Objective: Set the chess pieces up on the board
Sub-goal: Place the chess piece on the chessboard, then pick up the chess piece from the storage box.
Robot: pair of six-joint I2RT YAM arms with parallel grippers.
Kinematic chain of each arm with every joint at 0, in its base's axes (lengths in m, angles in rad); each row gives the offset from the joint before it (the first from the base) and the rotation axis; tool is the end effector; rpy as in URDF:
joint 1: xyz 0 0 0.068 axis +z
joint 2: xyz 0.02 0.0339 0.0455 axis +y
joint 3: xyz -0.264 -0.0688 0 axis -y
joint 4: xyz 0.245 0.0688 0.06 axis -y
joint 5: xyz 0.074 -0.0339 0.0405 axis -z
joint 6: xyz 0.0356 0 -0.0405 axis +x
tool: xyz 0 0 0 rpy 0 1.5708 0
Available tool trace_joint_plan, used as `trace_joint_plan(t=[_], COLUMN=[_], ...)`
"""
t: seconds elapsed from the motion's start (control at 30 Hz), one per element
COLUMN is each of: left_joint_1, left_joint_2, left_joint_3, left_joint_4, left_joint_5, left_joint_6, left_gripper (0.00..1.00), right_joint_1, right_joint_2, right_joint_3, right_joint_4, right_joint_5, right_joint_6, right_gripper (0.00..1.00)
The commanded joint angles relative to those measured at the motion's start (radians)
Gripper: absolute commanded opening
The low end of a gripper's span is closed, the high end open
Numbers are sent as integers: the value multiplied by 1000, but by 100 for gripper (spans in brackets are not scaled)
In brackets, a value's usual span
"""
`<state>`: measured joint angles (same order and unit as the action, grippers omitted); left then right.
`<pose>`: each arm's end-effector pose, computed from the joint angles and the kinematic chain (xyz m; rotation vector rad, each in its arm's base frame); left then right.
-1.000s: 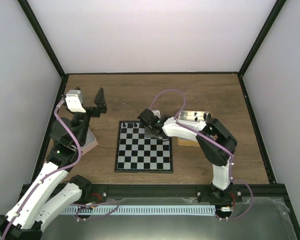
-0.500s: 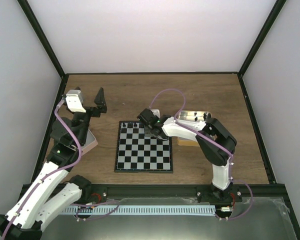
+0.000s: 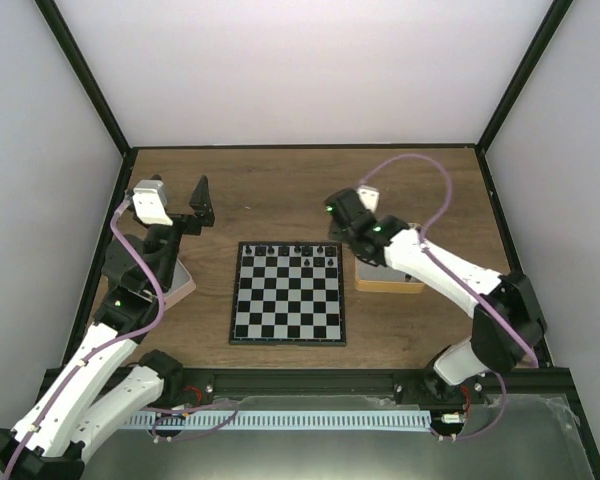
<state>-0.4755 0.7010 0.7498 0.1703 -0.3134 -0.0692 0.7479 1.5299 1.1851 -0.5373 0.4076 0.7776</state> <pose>0.1520 -0.0659 0.3791 0.0117 1.3667 -0.2458 0.2500 0.2126 0.2686 0.2103 2.3615 0.2326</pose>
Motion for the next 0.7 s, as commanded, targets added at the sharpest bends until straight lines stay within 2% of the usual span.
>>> trace_joint_plan(t=[0.0, 0.13, 0.27, 0.43, 0.67], left_joint_1=[5, 5, 5, 5, 5], left_joint_2=[-9, -18, -16, -8, 2], left_joint_3=[-5, -5, -7, -7, -10], left_joint_4=[15, 15, 14, 15, 13], left_joint_5=[-7, -2, 6, 5, 1], left_joint_6=[17, 19, 25, 26, 31], left_gripper=[100, 100, 100, 100, 100], right_joint_1=[-138, -276, -370, -447, -505], right_joint_2=[-69, -95, -82, -54, 50], right_joint_3=[-104, -188, -243, -336, -317], right_joint_4=[-56, -2, 86, 294, 419], right_joint_5=[95, 56, -49, -110, -184], right_joint_6=[55, 3, -97, -244, -317], right_gripper=[33, 36, 41, 35, 30])
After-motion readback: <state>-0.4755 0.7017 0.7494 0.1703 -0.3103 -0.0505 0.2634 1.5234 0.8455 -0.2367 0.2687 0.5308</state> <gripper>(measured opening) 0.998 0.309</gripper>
